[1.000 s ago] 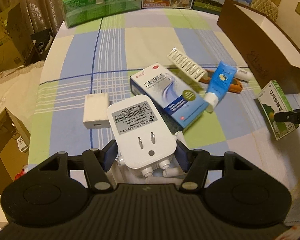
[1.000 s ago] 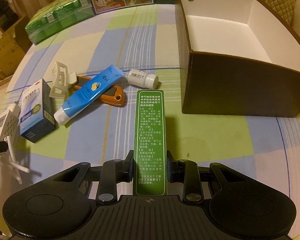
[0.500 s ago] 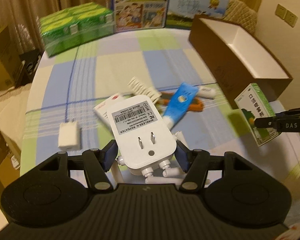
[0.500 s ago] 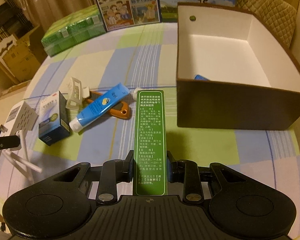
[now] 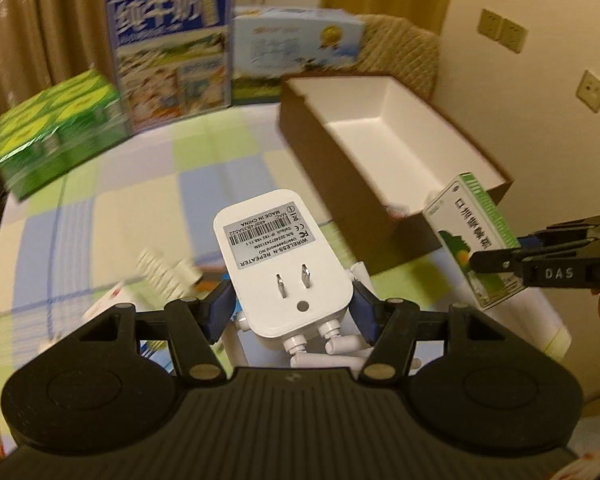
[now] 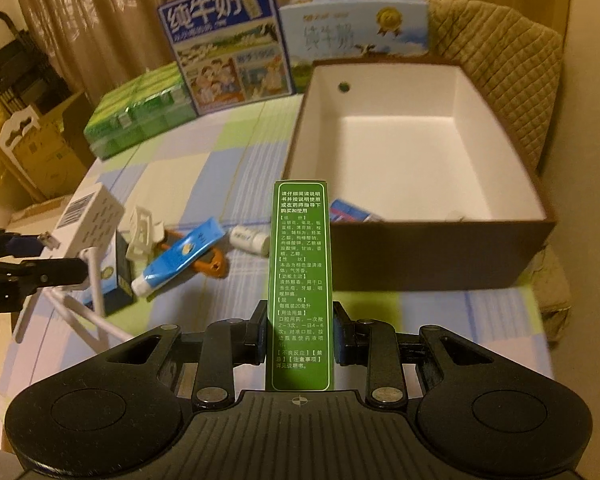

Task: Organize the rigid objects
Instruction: 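Carry both items into the brown box and release them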

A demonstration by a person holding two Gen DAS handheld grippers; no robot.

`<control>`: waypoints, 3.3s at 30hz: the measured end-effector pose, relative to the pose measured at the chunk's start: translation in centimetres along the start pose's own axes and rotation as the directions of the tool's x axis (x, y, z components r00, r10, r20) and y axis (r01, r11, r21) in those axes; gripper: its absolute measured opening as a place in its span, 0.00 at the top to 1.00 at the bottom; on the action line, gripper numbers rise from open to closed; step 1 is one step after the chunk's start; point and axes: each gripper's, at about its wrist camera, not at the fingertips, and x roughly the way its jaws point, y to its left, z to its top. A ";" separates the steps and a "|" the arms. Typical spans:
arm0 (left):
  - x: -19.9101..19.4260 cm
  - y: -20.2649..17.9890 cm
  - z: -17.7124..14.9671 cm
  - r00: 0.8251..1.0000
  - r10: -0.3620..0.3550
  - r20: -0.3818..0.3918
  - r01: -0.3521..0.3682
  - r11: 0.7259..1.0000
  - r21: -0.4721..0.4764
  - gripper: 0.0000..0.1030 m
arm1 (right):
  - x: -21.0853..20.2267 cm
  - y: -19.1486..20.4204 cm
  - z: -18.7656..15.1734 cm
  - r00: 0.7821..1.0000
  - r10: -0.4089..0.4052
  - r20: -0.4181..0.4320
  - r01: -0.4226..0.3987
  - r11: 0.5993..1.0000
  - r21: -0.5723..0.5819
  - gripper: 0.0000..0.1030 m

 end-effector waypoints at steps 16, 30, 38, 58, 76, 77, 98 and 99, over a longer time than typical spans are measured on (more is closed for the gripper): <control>5.7 -9.0 9.5 0.993 -0.072 0.098 0.065 0.996 0.064 0.44 | -2.1 -8.0 6.3 0.995 -0.024 0.101 0.022 1.000 0.018 0.74; 14.4 -11.9 14.2 0.998 -0.059 0.032 0.057 0.996 0.070 0.44 | 2.2 -13.5 11.5 0.995 -0.030 0.091 0.029 0.999 0.012 0.74; 19.6 -11.6 15.1 0.998 -0.038 -0.051 0.042 0.997 0.061 0.44 | 6.7 -15.4 12.6 0.999 -0.030 0.012 0.029 0.999 0.014 0.74; 26.5 -11.7 15.4 0.984 0.013 -0.180 0.010 0.991 0.130 0.44 | 12.3 -16.4 13.5 0.995 -0.063 -0.080 0.064 0.998 0.004 0.74; 25.7 -11.3 15.6 0.983 -0.002 -0.184 0.023 0.994 0.110 0.43 | 12.2 -16.4 13.8 0.998 -0.057 -0.038 0.057 0.998 0.007 0.69; 25.6 -11.2 15.6 0.983 -0.005 -0.185 0.025 0.994 0.107 0.43 | 12.1 -16.4 13.8 0.998 -0.056 -0.038 0.056 0.998 0.009 0.68; 22.3 -11.9 15.0 0.989 -0.010 -0.145 0.023 0.996 0.088 0.43 | 8.9 -16.1 13.0 0.999 -0.043 0.004 0.042 0.999 0.031 0.62; 21.9 -12.0 15.0 0.990 -0.010 -0.141 0.023 0.996 0.088 0.43 | 8.6 -16.1 12.9 0.999 -0.042 0.010 0.041 0.999 0.035 0.62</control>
